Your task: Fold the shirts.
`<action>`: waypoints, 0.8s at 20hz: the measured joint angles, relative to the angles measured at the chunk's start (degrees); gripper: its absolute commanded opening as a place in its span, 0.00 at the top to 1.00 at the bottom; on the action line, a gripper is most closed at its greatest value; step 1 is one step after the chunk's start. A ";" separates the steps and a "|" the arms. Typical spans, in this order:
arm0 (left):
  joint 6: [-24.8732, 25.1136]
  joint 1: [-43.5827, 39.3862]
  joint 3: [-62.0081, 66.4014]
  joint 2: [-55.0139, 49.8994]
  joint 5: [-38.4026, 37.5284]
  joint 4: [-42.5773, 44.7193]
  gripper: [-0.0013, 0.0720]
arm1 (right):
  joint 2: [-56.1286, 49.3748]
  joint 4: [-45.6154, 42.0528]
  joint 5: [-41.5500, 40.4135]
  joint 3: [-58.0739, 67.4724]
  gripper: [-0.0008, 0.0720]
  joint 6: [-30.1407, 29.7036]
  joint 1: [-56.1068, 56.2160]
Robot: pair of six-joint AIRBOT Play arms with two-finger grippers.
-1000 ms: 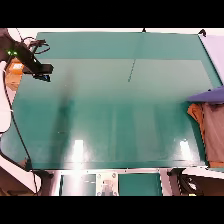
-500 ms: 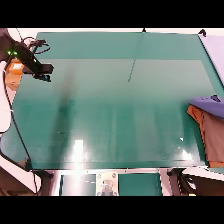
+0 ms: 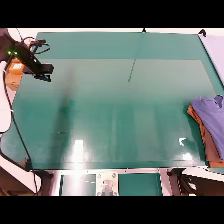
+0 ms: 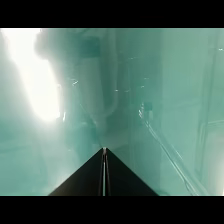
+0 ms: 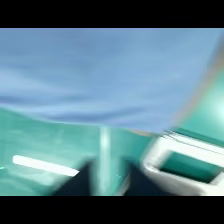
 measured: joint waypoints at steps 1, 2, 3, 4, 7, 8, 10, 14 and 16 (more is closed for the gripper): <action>0.00 -0.26 -0.37 0.31 -0.09 -0.22 0.94 | 0.00 2.45 -1.51 0.26 0.96 -1.09 1.70; -0.02 -0.57 -1.36 1.11 -0.31 -0.37 0.94 | 0.20 5.11 -3.34 0.55 0.96 -2.34 4.02; -0.09 -0.90 -2.99 2.29 -0.39 -0.42 0.94 | 0.52 7.32 -5.16 0.68 0.96 -3.54 6.56; -0.37 -1.22 -5.55 4.17 0.09 -0.46 0.94 | 1.20 9.20 -7.32 0.52 0.97 -4.87 9.73; -1.33 -2.12 -17.42 12.44 3.32 -0.79 0.94 | 5.31 12.55 -13.16 -3.65 0.97 -8.35 20.13; -1.75 -2.32 -22.84 16.28 4.87 -0.87 0.94 | 7.69 13.09 -15.43 -6.73 0.96 -9.16 24.00; -2.69 -2.51 -33.62 24.20 7.39 -1.14 0.94 | 13.27 14.19 -19.50 -14.88 0.96 -10.16 31.36; -4.72 -2.78 -53.75 41.42 12.07 -2.84 0.94 | 24.28 16.72 -26.93 -32.17 0.96 -10.93 44.70; -5.35 -2.78 -60.08 47.76 13.42 -3.23 0.94 | 27.32 18.16 -30.05 -37.18 0.96 -11.06 49.99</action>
